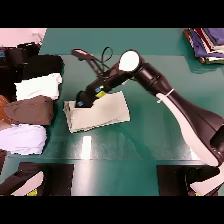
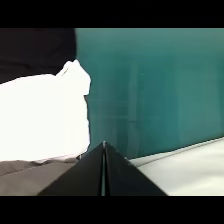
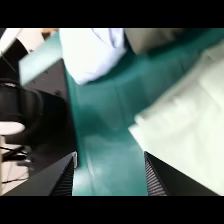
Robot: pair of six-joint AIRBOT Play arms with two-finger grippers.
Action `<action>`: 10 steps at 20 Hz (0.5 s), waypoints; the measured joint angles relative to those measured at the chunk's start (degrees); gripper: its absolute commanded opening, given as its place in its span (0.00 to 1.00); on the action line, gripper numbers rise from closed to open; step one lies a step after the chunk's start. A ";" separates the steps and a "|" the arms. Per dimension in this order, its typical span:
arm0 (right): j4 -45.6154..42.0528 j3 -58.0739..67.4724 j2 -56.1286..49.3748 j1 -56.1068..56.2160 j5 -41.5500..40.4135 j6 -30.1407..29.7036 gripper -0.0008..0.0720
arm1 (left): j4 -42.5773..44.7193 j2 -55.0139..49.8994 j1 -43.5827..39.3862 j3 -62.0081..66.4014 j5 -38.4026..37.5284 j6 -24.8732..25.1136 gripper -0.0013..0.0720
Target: Fold the shirts.
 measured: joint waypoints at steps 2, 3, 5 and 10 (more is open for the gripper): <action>-2.99 -5.79 2.86 -3.87 1.38 0.92 0.67 | -0.02 0.33 0.33 0.00 -0.68 0.07 0.06; -4.48 -9.55 4.61 -6.16 1.46 1.60 0.67 | -0.04 0.42 0.46 0.00 -0.96 0.11 0.05; -6.75 -18.75 8.28 -11.78 -0.81 2.84 1.00 | -0.72 0.50 0.68 0.00 -1.40 0.15 0.05; 0.26 -37.86 11.47 -24.79 -11.89 2.43 0.96 | -8.07 0.26 0.74 0.00 -0.61 0.98 0.05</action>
